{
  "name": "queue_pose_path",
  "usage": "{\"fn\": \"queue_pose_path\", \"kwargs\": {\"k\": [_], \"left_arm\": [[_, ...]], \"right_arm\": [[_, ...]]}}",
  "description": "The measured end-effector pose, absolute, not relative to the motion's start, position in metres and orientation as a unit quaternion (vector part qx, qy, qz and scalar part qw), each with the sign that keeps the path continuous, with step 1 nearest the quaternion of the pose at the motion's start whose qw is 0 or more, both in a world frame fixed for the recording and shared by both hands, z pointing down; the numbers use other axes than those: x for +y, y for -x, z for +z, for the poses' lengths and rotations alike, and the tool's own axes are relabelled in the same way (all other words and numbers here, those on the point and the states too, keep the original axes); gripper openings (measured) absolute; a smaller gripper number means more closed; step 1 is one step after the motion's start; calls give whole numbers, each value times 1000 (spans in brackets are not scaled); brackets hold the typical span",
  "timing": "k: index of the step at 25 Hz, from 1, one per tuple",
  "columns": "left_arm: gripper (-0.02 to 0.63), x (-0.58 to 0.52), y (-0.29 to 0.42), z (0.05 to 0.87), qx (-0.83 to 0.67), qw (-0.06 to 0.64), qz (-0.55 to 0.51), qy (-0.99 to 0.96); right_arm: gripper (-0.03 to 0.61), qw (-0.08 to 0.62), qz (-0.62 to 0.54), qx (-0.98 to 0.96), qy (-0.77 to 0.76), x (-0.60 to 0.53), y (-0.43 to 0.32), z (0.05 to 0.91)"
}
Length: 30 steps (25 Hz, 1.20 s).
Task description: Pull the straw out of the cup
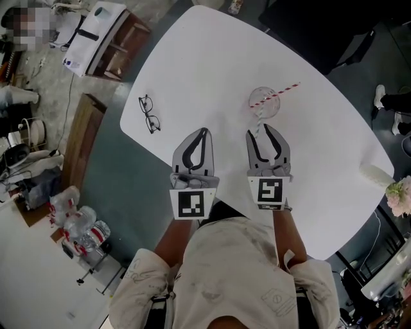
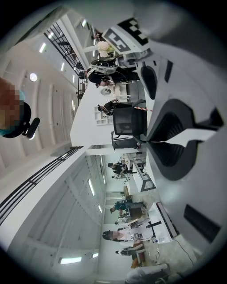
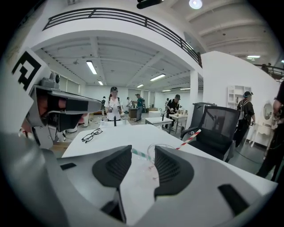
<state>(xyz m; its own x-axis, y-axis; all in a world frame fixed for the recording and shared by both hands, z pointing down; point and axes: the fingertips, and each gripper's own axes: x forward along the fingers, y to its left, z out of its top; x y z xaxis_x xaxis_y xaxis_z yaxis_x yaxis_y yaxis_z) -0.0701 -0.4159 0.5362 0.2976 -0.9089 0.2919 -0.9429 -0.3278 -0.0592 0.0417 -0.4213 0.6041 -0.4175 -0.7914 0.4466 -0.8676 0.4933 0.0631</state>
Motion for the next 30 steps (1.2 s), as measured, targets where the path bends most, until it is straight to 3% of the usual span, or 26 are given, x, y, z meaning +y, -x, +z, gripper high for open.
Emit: {"fn": "queue_pose_path", "kwargs": {"k": [8, 12, 30], "left_arm": [[5, -412, 69, 536, -578, 67, 135, -802], [6, -408, 70, 534, -578, 66, 133, -802], [6, -385, 64, 503, -570, 38, 112, -813]], "right_arm": [[57, 199, 72, -823, -527, -423, -53, 597], [36, 201, 71, -813, -541, -423, -59, 594], [23, 203, 40, -785, -584, -406, -84, 562]]}}
